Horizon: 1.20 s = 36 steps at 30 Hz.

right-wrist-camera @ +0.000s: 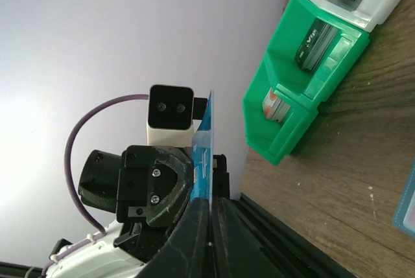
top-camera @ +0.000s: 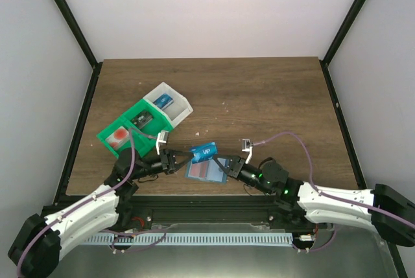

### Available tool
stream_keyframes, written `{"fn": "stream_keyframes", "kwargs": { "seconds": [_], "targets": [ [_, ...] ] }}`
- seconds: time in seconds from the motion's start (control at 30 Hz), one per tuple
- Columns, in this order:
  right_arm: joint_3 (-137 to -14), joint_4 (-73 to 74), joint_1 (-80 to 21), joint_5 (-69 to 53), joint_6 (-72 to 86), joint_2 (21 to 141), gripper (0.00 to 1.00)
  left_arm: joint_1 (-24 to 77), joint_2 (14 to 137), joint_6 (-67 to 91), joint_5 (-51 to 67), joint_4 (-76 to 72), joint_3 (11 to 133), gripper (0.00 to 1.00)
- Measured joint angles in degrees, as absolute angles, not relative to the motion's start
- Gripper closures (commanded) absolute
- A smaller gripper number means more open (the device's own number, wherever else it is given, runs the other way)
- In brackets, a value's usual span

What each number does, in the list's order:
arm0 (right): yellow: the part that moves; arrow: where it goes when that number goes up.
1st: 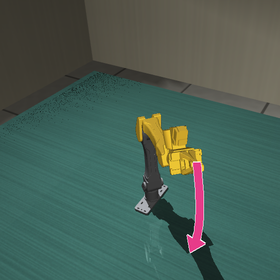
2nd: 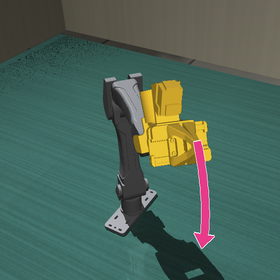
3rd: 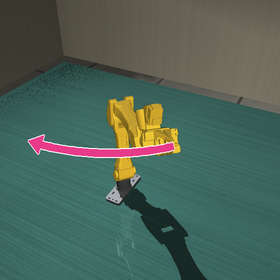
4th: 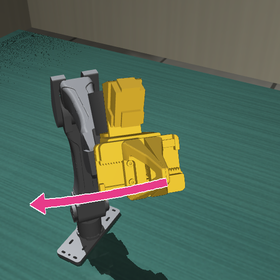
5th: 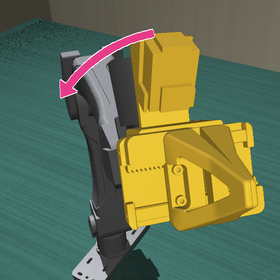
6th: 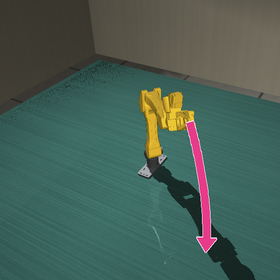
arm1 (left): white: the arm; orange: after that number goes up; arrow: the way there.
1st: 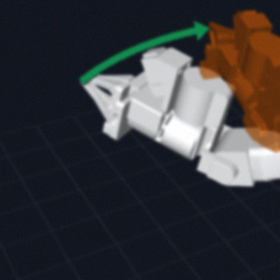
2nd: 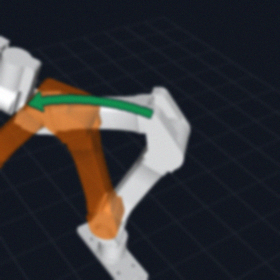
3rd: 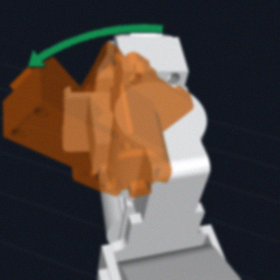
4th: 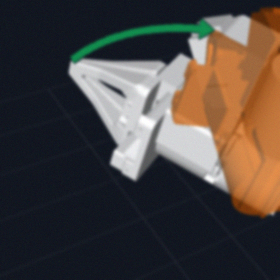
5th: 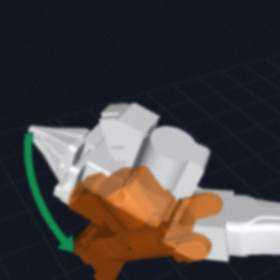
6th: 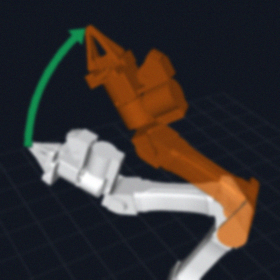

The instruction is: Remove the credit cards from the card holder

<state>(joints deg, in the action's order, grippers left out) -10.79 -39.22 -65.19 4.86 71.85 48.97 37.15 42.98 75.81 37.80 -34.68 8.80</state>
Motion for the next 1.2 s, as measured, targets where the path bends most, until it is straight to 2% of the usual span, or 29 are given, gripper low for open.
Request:
{"fn": "stream_keyframes", "kwargs": {
  "seconds": [0.2, 0.4, 0.7, 1.0, 1.2],
  "targets": [
    [-10.9, -37.1, -65.0, 4.5, 72.4, 48.4, 0.36, 37.2, 42.5, 75.1, 37.4, -34.0, 9.4, 1.00],
    [-11.2, -31.0, -65.0, 4.6, 70.9, 44.9, 0.02, 37.2, 40.7, 71.1, 34.4, -26.4, 12.7, 1.00],
    [-11.0, -24.0, -65.0, 5.0, 70.5, 37.9, 0.00, 33.8, 43.0, 60.3, 26.0, -6.9, 23.4, 1.00],
    [-11.0, -18.3, -65.0, 5.7, 68.5, 33.6, 0.00, 16.3, 48.8, 50.9, 24.8, 4.4, 31.5, 1.00],
    [-11.1, -14.6, -65.0, 5.8, 66.7, 32.1, 0.00, 6.2, 58.4, 46.2, 26.2, 7.8, 37.1, 1.00]
  ]
}}
